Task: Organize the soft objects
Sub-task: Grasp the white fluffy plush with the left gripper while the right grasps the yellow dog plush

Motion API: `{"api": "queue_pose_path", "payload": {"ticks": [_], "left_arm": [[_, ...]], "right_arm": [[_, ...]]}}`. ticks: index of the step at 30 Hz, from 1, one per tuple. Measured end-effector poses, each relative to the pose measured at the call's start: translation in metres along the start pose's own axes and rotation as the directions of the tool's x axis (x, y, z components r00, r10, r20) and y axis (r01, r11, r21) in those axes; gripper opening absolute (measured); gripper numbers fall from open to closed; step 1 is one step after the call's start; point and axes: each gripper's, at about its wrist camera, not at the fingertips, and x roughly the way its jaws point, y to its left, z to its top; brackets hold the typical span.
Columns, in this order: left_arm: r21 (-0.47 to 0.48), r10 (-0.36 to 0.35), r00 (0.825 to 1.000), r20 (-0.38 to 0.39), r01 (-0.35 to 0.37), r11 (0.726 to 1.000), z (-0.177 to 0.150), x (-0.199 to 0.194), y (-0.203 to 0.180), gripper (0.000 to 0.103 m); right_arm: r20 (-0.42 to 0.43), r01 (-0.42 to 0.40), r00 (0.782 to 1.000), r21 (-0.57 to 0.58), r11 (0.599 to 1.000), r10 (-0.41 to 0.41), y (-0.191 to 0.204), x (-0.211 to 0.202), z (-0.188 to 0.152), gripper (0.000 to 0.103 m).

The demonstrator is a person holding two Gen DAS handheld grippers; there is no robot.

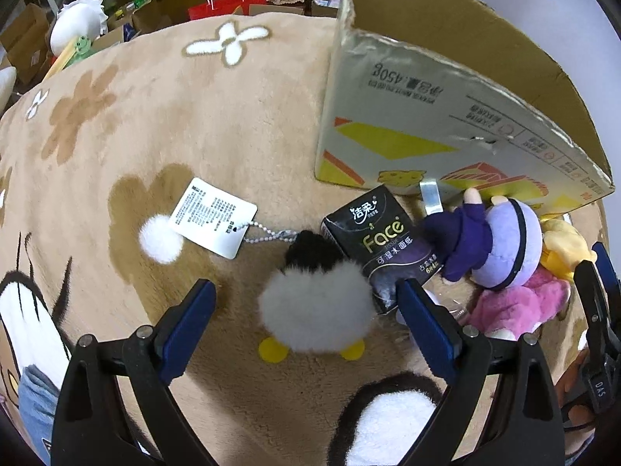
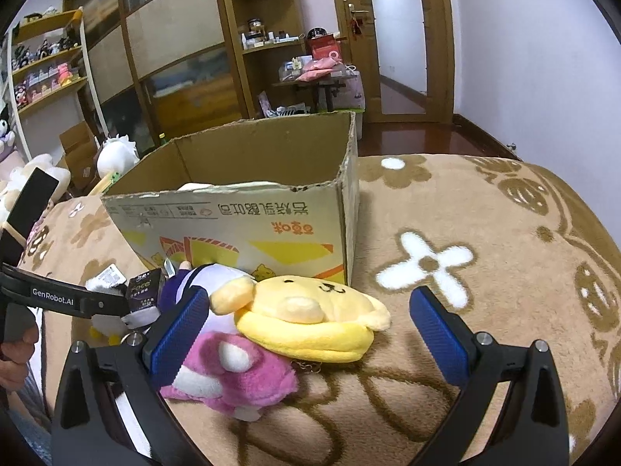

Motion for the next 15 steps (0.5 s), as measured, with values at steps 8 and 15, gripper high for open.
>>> {"api": "queue_pose_path", "payload": {"ticks": [8,15], "left_arm": [[-0.037,-0.053,0.998,-0.022,0.052,0.998,-0.001,0.004,0.012,0.057],[-0.050,-0.080,0.996,-0.032,0.078,0.996,0.001,0.010,0.018,0.042]], "right_arm": [[-0.018,-0.009,1.000,-0.032,0.999,0.009,0.013,0.004,-0.003,0.103],[-0.039,0.000,0.999,-0.064,0.998,-0.003,0.023,0.010,-0.008,0.103]]}}
